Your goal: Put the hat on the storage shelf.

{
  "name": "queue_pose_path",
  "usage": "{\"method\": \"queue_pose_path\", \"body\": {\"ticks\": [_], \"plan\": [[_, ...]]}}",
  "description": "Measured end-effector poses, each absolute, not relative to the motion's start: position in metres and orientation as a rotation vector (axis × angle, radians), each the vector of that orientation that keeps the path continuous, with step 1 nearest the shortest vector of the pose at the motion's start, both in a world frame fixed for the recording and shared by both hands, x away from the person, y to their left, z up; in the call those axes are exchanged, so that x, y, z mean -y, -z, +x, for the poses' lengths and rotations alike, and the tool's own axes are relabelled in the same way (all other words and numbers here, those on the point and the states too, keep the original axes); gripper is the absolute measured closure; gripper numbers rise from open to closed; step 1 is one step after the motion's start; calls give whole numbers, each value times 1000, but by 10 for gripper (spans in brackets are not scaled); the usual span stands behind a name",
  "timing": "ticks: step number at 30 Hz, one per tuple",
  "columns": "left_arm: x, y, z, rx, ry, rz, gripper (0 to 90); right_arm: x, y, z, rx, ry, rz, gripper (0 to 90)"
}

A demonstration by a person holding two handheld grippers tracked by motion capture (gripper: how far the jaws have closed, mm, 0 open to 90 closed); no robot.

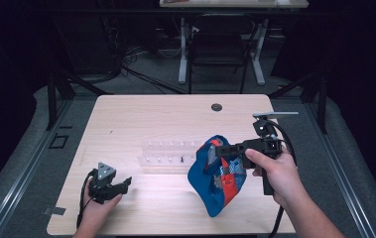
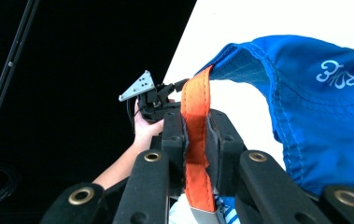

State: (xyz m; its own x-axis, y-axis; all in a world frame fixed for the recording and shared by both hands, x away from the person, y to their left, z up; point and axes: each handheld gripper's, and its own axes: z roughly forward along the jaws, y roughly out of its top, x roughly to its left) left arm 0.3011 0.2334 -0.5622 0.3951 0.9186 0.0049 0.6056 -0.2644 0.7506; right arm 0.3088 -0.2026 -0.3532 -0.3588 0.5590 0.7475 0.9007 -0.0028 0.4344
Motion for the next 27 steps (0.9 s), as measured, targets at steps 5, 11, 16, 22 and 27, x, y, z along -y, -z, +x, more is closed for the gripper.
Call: {"method": "queue_pose_path", "body": {"ticks": [5, 11, 16, 22, 27], "plan": [[-232, 562, 301, -1292, -592, 1987, 351, 203, 350, 310, 1916, 1319, -1512, 787], [-231, 561, 300, -1282, -590, 1990, 362, 199, 342, 314, 1886, 1358, -1490, 787], [-229, 560, 298, -1277, -586, 1992, 377, 195, 336, 318, 1889, 1381, -1483, 787], [-227, 560, 297, -1263, -584, 1994, 390, 191, 326, 325, 1868, 1401, -1492, 787], [-226, 559, 297, -1257, -584, 1997, 392, 187, 318, 332, 1859, 1417, -1497, 787]]}}
